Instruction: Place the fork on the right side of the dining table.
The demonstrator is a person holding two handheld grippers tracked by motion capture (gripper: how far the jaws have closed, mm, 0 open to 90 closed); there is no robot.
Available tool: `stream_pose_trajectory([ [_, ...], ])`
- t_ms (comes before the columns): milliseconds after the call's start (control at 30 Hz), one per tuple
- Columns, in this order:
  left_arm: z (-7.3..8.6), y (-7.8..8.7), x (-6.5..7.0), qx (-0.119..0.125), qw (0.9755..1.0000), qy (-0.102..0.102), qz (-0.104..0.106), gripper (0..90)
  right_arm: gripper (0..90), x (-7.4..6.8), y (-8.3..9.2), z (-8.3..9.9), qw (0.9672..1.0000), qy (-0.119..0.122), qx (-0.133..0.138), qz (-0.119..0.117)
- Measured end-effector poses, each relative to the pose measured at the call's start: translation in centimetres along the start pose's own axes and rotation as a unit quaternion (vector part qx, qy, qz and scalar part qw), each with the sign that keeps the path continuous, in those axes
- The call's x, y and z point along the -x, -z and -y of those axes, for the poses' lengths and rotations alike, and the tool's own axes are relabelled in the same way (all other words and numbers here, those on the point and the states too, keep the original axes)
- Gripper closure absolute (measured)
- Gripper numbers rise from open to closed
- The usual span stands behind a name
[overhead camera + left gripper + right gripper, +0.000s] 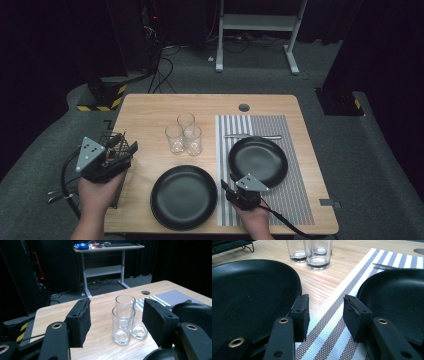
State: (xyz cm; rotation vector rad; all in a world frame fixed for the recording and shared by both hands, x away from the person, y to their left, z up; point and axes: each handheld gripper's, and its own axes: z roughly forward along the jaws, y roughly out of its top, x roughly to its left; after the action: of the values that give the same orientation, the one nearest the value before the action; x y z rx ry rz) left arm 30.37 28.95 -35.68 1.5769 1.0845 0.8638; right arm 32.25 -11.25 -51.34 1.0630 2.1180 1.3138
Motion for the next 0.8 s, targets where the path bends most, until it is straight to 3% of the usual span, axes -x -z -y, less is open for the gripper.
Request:
stream_pose_trajectory([
  [333, -1.1, -0.4, -1.5, -0.002, 0.9999, -0.002, -0.012, 41.6, 56.3, 0.1, 0.0, 0.0, 1.0, -0.002, 0.001, 0.001],
  [500, -1.3, -1.2, -2.3, -0.01, 0.9998, 0.014, -0.006, 40.3, 56.3, 0.2, 0.0, 0.0, 1.0, -0.005, -0.001, 0.0],
  [800, -1.3, -2.9, -3.3, -0.022, 0.9993, 0.023, -0.02, 40.4, 56.3, 0.3, 0.0, 0.0, 1.0, -0.007, 0.0, 0.0],
])
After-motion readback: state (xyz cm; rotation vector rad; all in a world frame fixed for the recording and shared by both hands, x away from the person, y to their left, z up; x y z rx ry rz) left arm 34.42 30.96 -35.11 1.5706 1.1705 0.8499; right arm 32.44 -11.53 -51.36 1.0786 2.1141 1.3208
